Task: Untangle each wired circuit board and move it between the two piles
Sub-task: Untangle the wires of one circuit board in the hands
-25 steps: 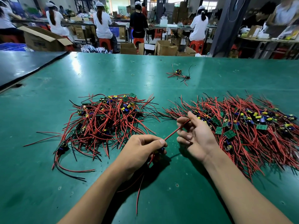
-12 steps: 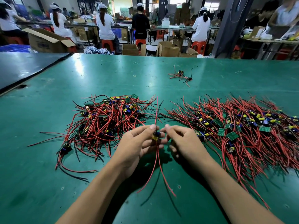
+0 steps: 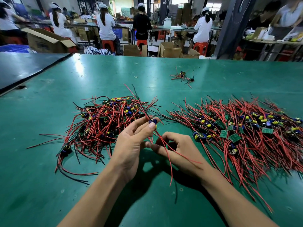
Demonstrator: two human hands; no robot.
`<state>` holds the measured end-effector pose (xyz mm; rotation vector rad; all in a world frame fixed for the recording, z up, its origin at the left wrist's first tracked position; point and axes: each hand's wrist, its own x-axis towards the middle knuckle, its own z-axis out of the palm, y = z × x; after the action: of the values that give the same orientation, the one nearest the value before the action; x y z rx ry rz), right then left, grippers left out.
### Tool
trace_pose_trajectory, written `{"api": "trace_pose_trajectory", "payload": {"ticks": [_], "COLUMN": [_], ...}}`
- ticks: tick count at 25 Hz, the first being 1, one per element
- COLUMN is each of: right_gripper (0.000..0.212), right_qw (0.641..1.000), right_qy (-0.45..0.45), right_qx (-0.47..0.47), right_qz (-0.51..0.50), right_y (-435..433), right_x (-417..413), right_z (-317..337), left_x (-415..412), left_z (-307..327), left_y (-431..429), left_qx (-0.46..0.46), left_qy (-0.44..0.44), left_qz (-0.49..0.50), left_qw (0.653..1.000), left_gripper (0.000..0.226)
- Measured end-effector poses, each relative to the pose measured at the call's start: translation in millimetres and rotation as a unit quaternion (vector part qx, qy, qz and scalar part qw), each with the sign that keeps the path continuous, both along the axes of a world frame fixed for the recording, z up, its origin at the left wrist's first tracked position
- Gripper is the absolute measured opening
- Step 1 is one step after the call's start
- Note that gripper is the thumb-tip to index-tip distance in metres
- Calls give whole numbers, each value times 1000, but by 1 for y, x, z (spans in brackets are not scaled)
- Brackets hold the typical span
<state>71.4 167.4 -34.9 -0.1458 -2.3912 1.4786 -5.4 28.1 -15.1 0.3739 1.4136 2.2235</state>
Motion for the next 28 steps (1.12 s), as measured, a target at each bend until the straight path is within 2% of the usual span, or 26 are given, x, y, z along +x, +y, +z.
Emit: {"api": "trace_pose_trajectory", "payload": {"ticks": [4,7,10,12,15,19,21,25,28], "right_gripper": [16,29,35,32,28,28,21,22,19], "right_qw": [990,972,922,897,896,905,903,910,919], "right_qy": [52,79,58,41,6,-49,-64,-80,-64], "right_qx": [-128,-219,-383,-440,-438,-415,-418,-402,-387], "right_qz": [2,-20,-18,15,64,84,71,58,34], "right_y": [-4,-7,-2,3,8,14,18,21,22], "right_x": [-2,-8,-10,-9,-5,1,5,5,-1], "right_z": [4,9,15,17,20,27,27,25,21], "left_x": [0,1,2,3,8,7,9,13,12], "left_z": [1,0,-2,-3,3,8,8,4,0], "left_y": [-1,-2,0,2,3,1,-1,-3,0], "left_qx": [0,-3,13,17,-23,-15,-15,-2,-24], "left_qy": [-11,-13,-32,-55,-96,-144,-127,-89,-69], "left_qz": [5,-20,-72,-103,-141,-197,-226,-244,-221], "left_qw": [1000,1000,997,993,985,970,966,966,973], "left_gripper": [40,41,44,37,15,39,37,11,13]}}
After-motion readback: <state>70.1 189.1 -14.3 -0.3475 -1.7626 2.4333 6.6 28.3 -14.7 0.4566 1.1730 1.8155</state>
